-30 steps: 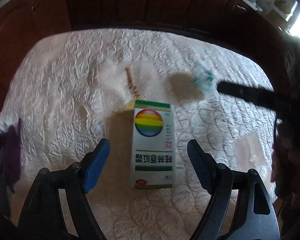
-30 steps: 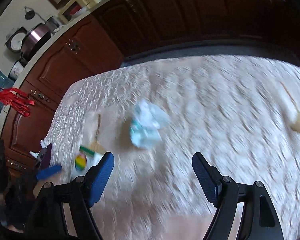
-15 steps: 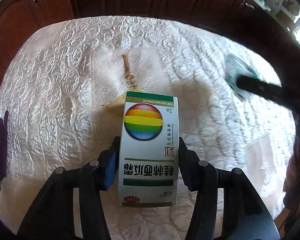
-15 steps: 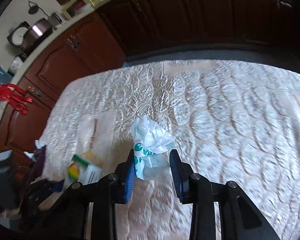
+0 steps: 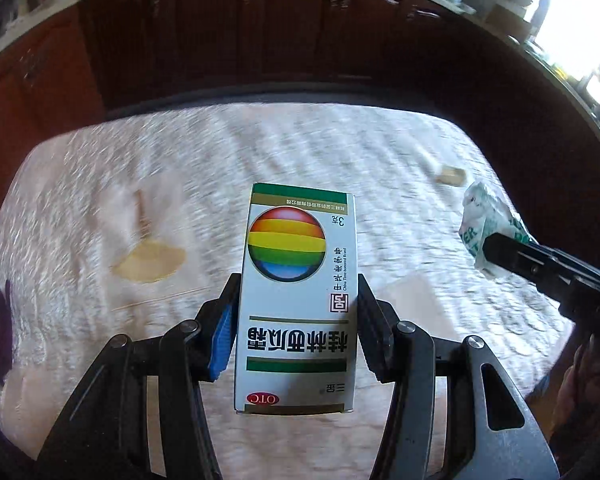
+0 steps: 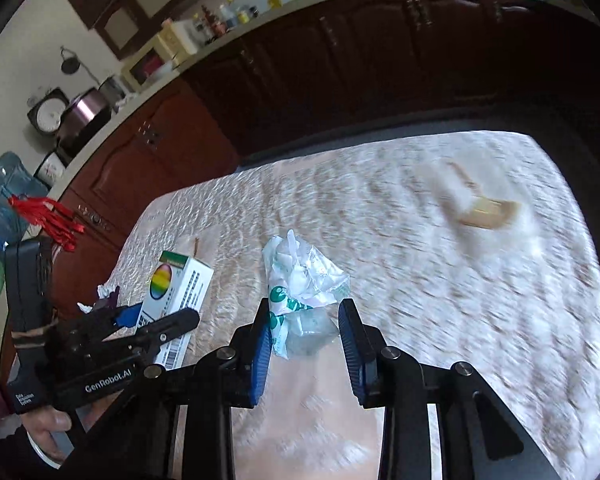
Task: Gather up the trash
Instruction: 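Carry the medicine box and tissue over the white bucket with both tools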
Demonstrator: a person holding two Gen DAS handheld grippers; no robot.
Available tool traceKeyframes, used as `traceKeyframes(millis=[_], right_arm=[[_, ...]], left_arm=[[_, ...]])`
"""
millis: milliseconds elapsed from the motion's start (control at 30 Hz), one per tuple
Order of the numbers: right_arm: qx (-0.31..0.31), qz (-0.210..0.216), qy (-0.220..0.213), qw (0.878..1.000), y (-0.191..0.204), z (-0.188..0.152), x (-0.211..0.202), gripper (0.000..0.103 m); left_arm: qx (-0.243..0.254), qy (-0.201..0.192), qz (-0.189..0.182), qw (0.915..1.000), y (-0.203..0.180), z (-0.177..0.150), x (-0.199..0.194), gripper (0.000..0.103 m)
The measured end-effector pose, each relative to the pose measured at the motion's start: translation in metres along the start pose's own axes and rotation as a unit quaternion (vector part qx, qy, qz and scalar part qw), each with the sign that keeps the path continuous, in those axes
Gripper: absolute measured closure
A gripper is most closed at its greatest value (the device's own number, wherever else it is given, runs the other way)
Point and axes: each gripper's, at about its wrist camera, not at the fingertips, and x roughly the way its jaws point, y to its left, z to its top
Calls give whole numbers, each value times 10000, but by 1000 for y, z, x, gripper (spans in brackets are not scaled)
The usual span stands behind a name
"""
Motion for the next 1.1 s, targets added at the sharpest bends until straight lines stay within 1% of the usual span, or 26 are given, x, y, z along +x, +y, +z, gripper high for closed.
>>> traceKeyframes(millis=[33, 300, 433, 700, 867, 967, 1100], right_arm=[[54, -19, -43, 10000, -4, -2, -7, 72], [491, -365, -495, 9969, -54, -24, -75, 72], [733, -503, -666, 9938, -74, -35, -98, 72], [1177, -839, -955, 9849, -121, -57, -150, 72], [1474, -1072, -1065, 9775, -148, -71, -175, 72], [1657, -1208, -1072, 9729, -168, -80, -187, 72], [1902, -1372, -1075, 9661, -190, -91, -197, 72]], left_arm=[[117, -25, -15, 9999, -16, 0, -1, 52], [748, -128, -251, 9968, -96, 1, -9, 52], [1030, -175, -364, 9939, -134, 3, -10, 52], [1501, -199, -586, 9867, -193, 4, -10, 52], [1765, -200, -799, 9808, -233, 4, -8, 52], [1861, -123, -991, 9774, -255, 3, -5, 52], [2023, -37, -1144, 9726, -282, 3, 3, 52]])
